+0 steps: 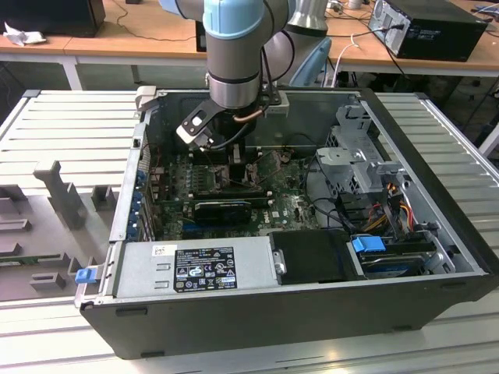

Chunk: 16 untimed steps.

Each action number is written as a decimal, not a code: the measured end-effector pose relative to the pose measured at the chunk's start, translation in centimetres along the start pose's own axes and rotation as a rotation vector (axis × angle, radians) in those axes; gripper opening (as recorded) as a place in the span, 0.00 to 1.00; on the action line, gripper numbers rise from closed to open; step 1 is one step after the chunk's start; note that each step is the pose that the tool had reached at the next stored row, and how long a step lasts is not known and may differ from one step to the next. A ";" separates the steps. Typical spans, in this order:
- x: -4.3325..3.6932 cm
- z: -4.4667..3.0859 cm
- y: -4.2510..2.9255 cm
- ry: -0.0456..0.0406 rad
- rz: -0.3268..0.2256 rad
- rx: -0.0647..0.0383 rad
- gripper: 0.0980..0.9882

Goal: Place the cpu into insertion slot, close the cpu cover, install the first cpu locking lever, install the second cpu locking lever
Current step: 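Place the cpu into insertion slot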

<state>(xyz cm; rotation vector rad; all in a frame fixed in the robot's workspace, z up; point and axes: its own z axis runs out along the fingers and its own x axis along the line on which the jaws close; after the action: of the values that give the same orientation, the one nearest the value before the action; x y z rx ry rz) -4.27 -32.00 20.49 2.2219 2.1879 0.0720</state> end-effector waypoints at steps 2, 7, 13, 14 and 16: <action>0.07 0.16 -0.01 -0.0001 0.000 0.000 0.48; 0.08 0.20 -0.01 -0.0001 0.000 0.000 0.48; 0.08 0.23 0.07 0.0000 0.000 0.000 0.57; 0.08 0.23 0.08 0.0001 0.000 0.000 0.57; 0.09 0.25 0.10 0.0018 0.000 0.000 0.57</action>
<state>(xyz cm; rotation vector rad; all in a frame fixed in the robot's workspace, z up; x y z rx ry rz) -4.15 -31.91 20.25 2.2228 2.1887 0.0741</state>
